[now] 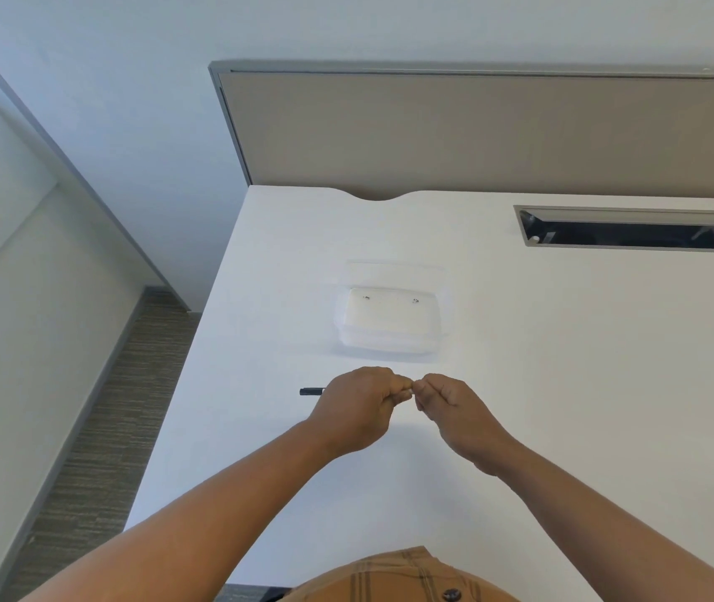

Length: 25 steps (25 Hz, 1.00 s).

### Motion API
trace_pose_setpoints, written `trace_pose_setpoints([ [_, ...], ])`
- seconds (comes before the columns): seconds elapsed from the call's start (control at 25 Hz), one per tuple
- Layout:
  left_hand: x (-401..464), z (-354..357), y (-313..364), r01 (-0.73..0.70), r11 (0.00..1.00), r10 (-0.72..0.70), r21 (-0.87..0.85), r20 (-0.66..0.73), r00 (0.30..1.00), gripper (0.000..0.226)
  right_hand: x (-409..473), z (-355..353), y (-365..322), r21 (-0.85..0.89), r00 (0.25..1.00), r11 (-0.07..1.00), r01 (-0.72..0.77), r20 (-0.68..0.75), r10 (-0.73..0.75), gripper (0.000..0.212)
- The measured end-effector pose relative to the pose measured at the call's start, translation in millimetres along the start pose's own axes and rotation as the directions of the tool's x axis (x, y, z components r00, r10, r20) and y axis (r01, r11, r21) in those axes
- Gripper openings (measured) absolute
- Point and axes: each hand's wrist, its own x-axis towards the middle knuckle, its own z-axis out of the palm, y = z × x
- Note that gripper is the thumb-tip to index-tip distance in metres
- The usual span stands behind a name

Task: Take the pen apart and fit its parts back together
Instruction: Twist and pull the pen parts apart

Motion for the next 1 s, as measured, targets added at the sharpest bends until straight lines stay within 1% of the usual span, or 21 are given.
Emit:
trace_pose_setpoints([
  [0.04, 0, -2, 0, 0.003, 1.000, -0.003, 0.012, 0.019, 1.000, 0.024, 0, 0, 1, 0.014, 1.000, 1.000, 0.001, 0.008, -0.002, 0.038],
  [0.08, -1, -3, 0, 0.005, 1.000, -0.005, 0.019, 0.035, 0.999, 0.024, 0, -2, 1, 0.058, 0.999, 0.998, -0.028, 0.034, 0.026, 0.036],
  [0.16, -1, -3, -1, 0.008, 1.000, -0.009, 0.015, 0.045, 0.999, 0.024, 1, -6, -1, 0.131, 0.990, 0.985, -0.114, 0.095, 0.101, 0.038],
  [0.2, -1, -3, -1, 0.010, 1.000, -0.011, 0.012, 0.045, 0.999, 0.024, 1, -8, -1, 0.141, 0.986, 0.981, -0.134, 0.115, 0.119, 0.041],
  [0.28, -1, -4, 0, 0.014, 1.000, -0.015, 0.020, 0.057, 0.998, 0.025, 1, -10, 0, 0.135, 0.988, 0.985, -0.109, 0.120, 0.093, 0.037],
  [0.36, -2, -4, 0, 0.015, 0.999, -0.018, 0.044, 0.072, 0.997, 0.026, 0, -11, 4, 0.144, 0.995, 0.988, -0.055, 0.092, 0.042, 0.021],
  [0.4, -3, -4, 0, 0.015, 0.998, -0.020, 0.059, 0.079, 0.997, 0.027, 0, -11, 4, 0.159, 0.996, 0.986, -0.050, 0.079, 0.038, 0.016],
  [0.44, -4, -4, -1, 0.017, 0.997, -0.022, 0.069, 0.085, 0.996, 0.028, -1, -11, 4, 0.170, 0.996, 0.984, -0.063, 0.077, 0.050, 0.020],
  [0.52, -5, -4, 0, 0.013, 0.996, -0.022, 0.090, 0.098, 0.995, 0.031, -1, -11, 5, 0.152, 0.991, 0.983, -0.105, 0.096, 0.091, 0.035],
  [0.56, -6, -4, 0, 0.010, 0.995, -0.021, 0.101, 0.107, 0.994, 0.032, -2, -11, 5, 0.130, 0.991, 0.986, -0.103, 0.096, 0.091, 0.036],
  [0.6, -5, -4, 0, 0.007, 0.994, -0.020, 0.109, 0.115, 0.993, 0.033, -2, -12, 5, 0.121, 0.993, 0.989, -0.086, 0.087, 0.075, 0.032],
  [0.68, -5, -4, -1, 0.012, 0.993, -0.026, 0.114, 0.122, 0.992, 0.032, -2, -12, 7, 0.160, 0.996, 0.985, -0.069, 0.073, 0.058, 0.019],
  [0.76, -4, -2, 0, -0.001, 0.993, -0.015, 0.120, 0.132, 0.991, 0.031, -4, -14, 6, 0.204, 0.992, 0.973, -0.106, 0.086, 0.091, 0.024],
  [0.84, -3, -2, 1, -0.005, 0.993, -0.011, 0.119, 0.126, 0.992, 0.030, -3, -15, 6, 0.174, 0.991, 0.979, -0.111, 0.100, 0.094, 0.028],
  [0.96, 0, -2, 1, -0.004, 0.992, -0.012, 0.126, 0.126, 0.992, 0.032, 0, -15, 6, 0.195, 0.998, 0.979, -0.051, 0.055, 0.041, 0.015],
  [1.0, -1, -2, 0, -0.005, 0.992, -0.009, 0.123, 0.117, 0.993, 0.031, 0, -14, 5, 0.218, 0.997, 0.974, -0.065, 0.062, 0.053, 0.018],
])
